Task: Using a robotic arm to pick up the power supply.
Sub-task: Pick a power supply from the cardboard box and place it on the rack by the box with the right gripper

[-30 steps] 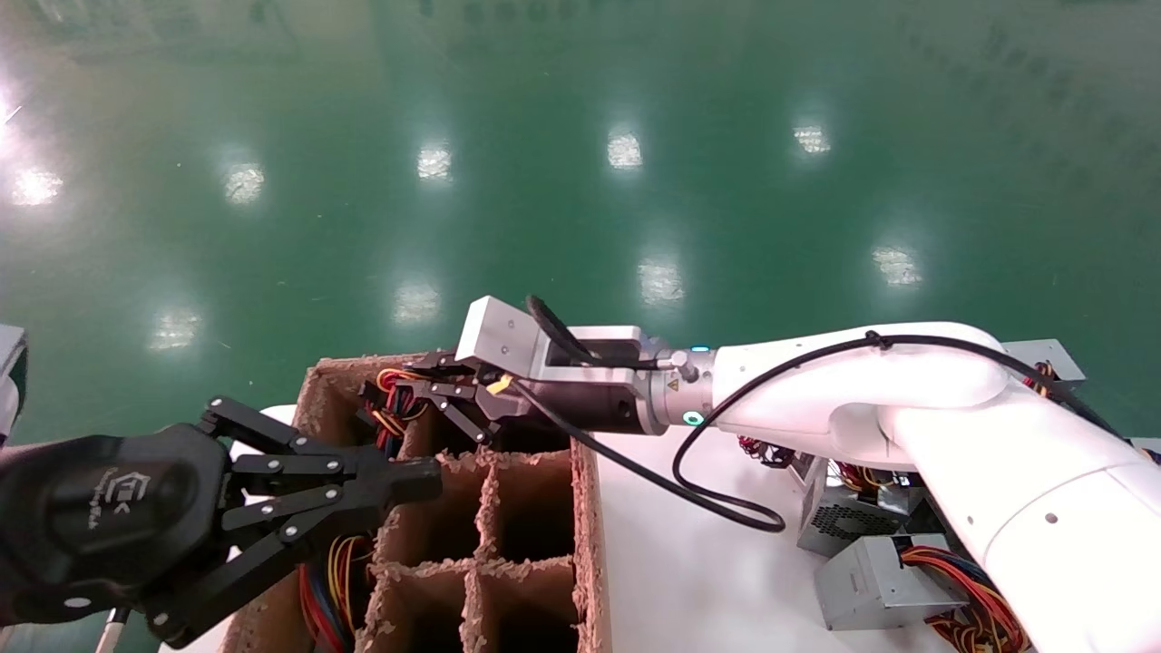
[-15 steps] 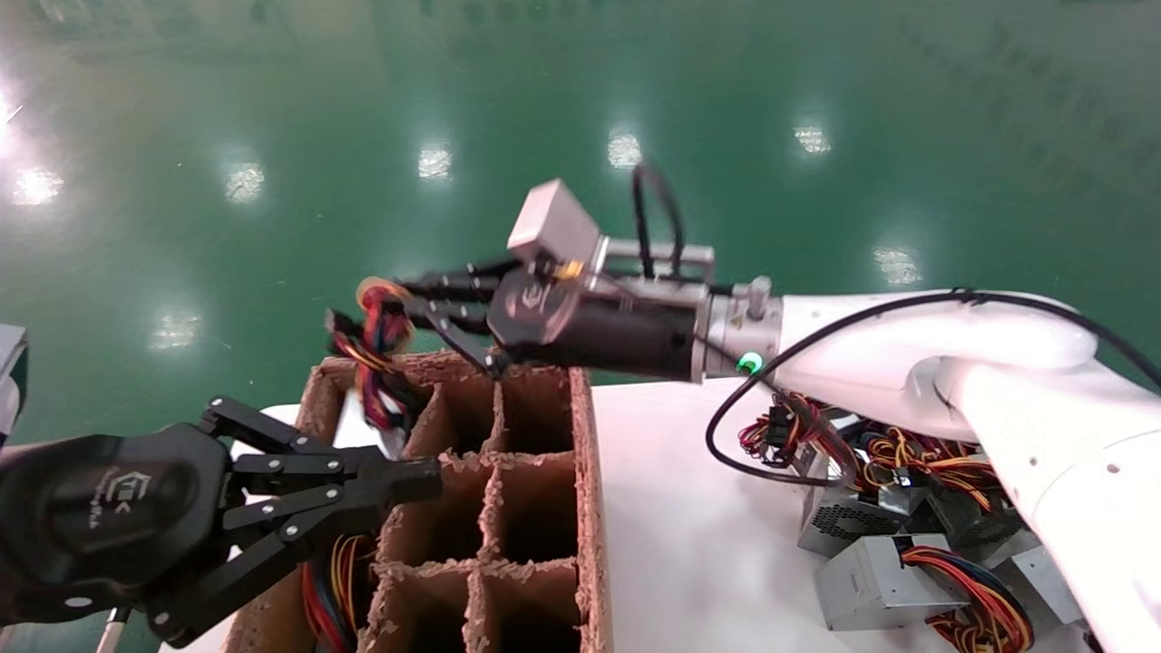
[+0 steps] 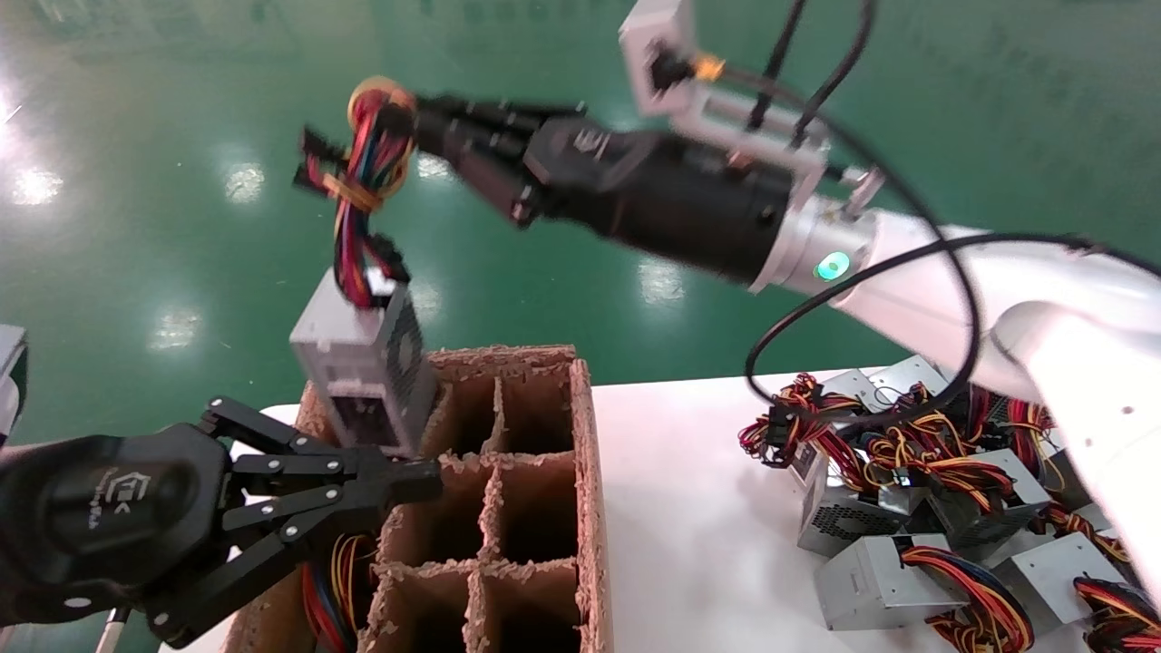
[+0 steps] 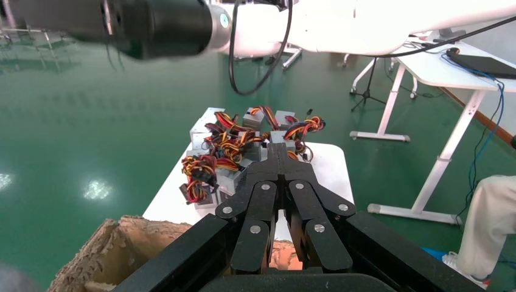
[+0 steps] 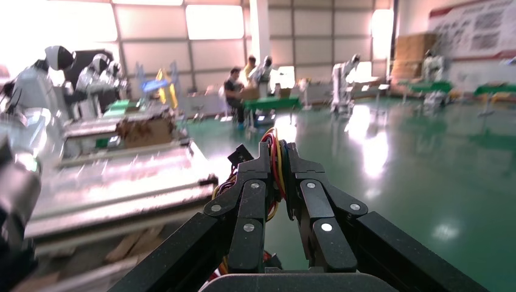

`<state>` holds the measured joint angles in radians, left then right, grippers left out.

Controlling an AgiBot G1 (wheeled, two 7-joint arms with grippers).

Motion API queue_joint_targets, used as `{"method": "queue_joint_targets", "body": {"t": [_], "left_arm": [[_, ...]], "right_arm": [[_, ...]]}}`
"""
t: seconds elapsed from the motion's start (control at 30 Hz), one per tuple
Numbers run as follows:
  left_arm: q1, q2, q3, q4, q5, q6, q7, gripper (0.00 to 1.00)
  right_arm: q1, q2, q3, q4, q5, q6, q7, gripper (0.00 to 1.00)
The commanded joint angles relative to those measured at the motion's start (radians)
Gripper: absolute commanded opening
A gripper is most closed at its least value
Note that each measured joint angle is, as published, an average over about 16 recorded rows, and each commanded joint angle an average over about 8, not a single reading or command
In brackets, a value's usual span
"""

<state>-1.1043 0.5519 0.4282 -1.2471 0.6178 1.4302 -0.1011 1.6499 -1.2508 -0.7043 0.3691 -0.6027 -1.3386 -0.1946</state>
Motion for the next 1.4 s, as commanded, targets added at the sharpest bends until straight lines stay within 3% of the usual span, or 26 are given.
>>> {"method": "queue_joint_targets", "body": {"t": [0.03, 0.23, 0.43, 0.87, 1.1, 1.4], "left_arm": [[0.0, 0.0, 0.0, 0.0, 0.0, 0.0, 0.0, 0.0], [0.0, 0.0, 0.0, 0.0, 0.0, 0.0, 0.0, 0.0], [0.0, 0.0, 0.0, 0.0, 0.0, 0.0, 0.0, 0.0], [0.0, 0.0, 0.0, 0.0, 0.0, 0.0, 0.0, 0.0], [0.0, 0.0, 0.0, 0.0, 0.0, 0.0, 0.0, 0.0], [0.0, 0.0, 0.0, 0.0, 0.0, 0.0, 0.0, 0.0]], "right_arm": [[0.005, 0.011, 0.011, 0.013, 0.017, 0.003, 0.02, 0.0], [-0.014, 0.093, 0.056, 0.154, 0.071, 0.078, 0.072, 0.0], [-0.084, 0.224, 0.101, 0.373, 0.116, 0.184, 0.132, 0.0], [-0.414, 0.614, 0.147, 0.866, 0.177, 0.476, 0.302, 0.0], [-0.604, 0.753, 0.191, 0.943, 0.271, 0.503, 0.311, 0.0], [-0.792, 0.838, 0.211, 0.937, 0.332, 0.497, 0.258, 0.0]]}}
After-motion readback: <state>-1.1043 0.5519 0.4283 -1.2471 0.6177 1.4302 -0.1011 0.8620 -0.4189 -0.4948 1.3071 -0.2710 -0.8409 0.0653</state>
